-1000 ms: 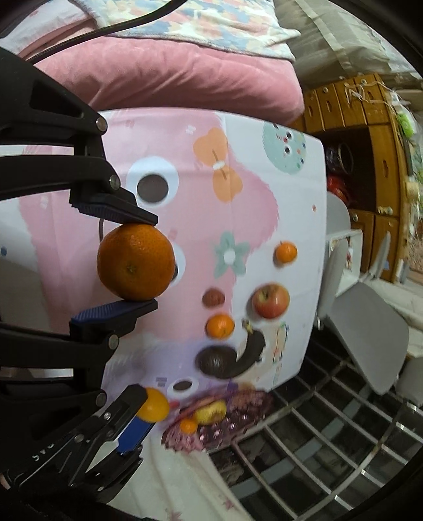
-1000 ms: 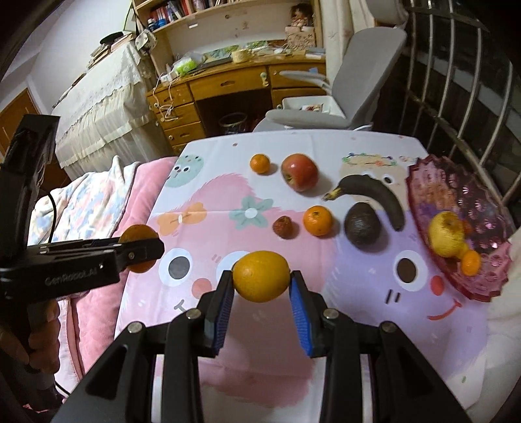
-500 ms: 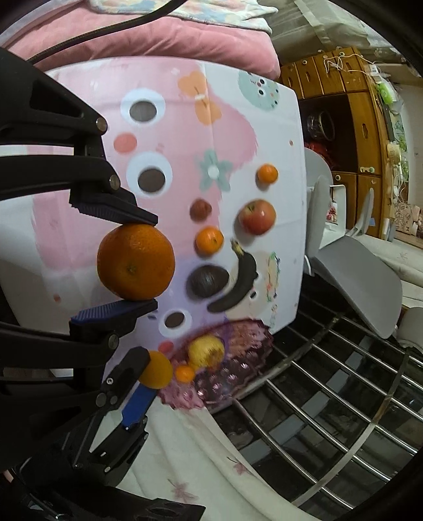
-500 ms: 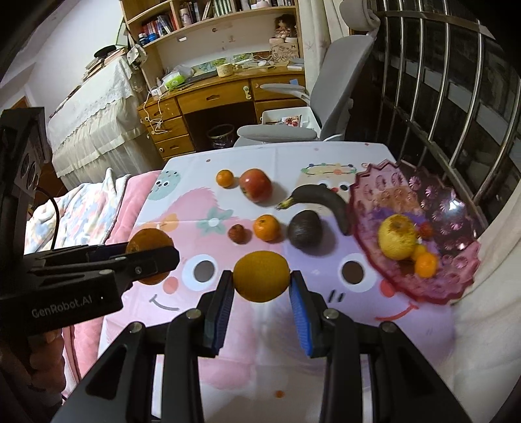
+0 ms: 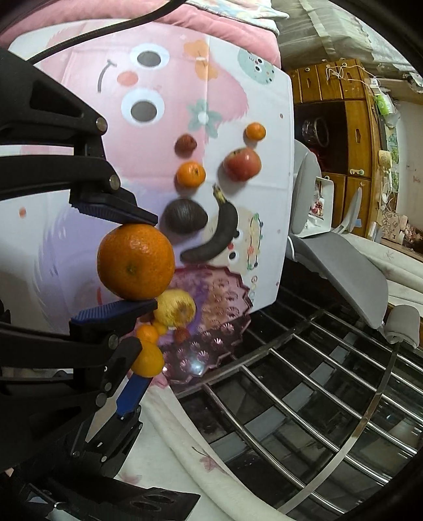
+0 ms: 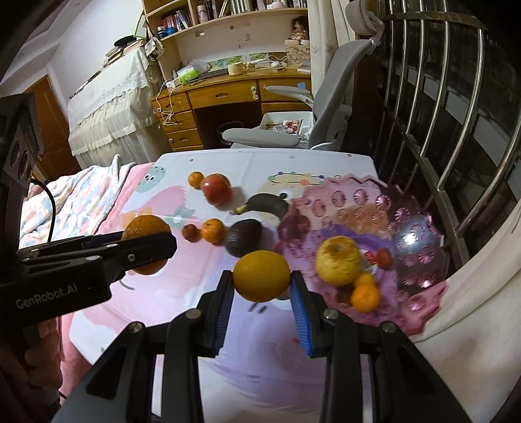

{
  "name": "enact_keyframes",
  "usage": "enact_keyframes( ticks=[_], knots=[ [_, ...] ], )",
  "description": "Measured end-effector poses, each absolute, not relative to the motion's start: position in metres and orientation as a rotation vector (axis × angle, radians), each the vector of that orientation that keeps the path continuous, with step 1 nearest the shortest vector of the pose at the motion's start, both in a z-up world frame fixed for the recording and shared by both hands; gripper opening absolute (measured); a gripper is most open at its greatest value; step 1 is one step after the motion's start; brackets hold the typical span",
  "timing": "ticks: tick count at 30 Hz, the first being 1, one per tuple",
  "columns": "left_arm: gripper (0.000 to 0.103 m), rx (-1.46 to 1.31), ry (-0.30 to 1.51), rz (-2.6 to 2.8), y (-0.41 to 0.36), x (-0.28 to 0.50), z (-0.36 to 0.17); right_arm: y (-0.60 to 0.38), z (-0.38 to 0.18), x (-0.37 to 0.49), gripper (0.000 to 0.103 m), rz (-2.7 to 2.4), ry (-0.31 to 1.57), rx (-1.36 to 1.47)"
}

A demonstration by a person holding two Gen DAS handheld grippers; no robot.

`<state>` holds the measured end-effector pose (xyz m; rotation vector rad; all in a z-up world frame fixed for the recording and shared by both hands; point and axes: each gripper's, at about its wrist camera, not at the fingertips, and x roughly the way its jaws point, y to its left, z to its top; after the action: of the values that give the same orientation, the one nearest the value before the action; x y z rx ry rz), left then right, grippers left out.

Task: Organize fruits
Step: 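Carry the orange in the left tool while the right tool carries the mandarin to the pink bowl, then open the left tool over the bowl while the right tool releases the mandarin into it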

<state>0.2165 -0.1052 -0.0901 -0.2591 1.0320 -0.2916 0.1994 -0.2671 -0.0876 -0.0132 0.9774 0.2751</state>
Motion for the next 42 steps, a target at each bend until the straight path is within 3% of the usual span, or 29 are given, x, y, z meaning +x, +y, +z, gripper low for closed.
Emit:
enact_keyframes(
  ticks=[19, 33, 36, 38, 42],
  knots=[
    [0.043, -0.225, 1.053, -0.353, -0.239, 0.274, -0.112, -0.397, -0.131, 0.231, 0.035, 0.206, 1.106, 0.026],
    [0.043, -0.199, 1.107, -0.396, -0.287, 0.304, -0.143, -0.422, -0.154, 0.239, 0.035, 0.219, 1.161, 0.027],
    [0.047, -0.198, 1.118, -0.400, -0.290, 0.308, -0.146, -0.426, -0.156, 0.242, 0.035, 0.223, 1.169, 0.046],
    [0.058, -0.203, 1.113, -0.405, -0.290, 0.309, -0.146, -0.428, -0.158, 0.243, 0.036, 0.222, 1.181, 0.053],
    [0.059, -0.197, 1.106, -0.399, -0.288, 0.309, -0.145, -0.426, -0.162, 0.243, 0.036, 0.228, 1.200, 0.053]
  ],
)
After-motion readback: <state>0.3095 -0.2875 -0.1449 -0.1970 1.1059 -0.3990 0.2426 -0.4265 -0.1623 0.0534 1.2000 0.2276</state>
